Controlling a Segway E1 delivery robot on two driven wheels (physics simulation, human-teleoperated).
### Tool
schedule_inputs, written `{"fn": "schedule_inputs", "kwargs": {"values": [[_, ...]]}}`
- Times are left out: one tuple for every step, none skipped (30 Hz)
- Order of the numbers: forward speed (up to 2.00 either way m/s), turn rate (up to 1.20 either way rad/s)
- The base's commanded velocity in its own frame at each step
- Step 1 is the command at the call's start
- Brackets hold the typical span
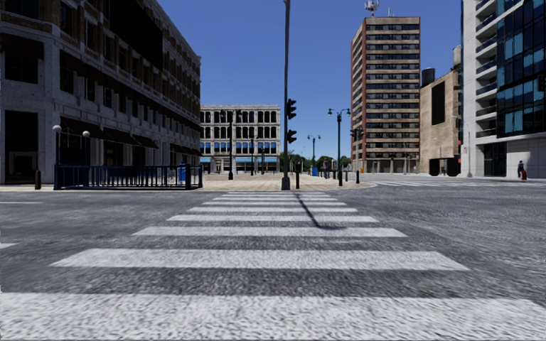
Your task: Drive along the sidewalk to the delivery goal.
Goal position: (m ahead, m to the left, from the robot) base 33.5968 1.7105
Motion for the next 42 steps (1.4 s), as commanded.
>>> {"fn": "schedule_inputs", "kwargs": {"values": [[1.78, 0.00], [1.78, 0.00], [1.78, 0.00], [1.78, 0.00], [1.78, 0.00], [1.78, 0.00], [1.78, 0.00], [1.78, 0.00], [1.78, 0.00], [1.78, 0.00], [1.78, 0.00], [1.78, 0.00], [1.78, 0.00], [1.78, 0.00], [1.78, 0.00], [1.78, 0.00], [1.78, 0.00], [1.78, 0.00], [1.78, 0.00], [1.78, 0.00], [1.78, 0.00], [1.78, 0.00], [1.78, 0.00], [1.78, 0.00], [1.78, 0.00], [1.78, 0.00], [1.78, 0.00], [1.78, 0.00], [1.78, 0.00], [1.78, 0.00], [1.78, 0.00], [1.78, 0.00], [1.78, 0.00], [1.78, 0.00], [1.78, 0.00], [1.78, 0.00], [1.78, 0.00], [1.78, 0.00], [1.78, 0.00], [1.78, 0.00], [1.78, 0.00], [1.78, 0.00]]}}
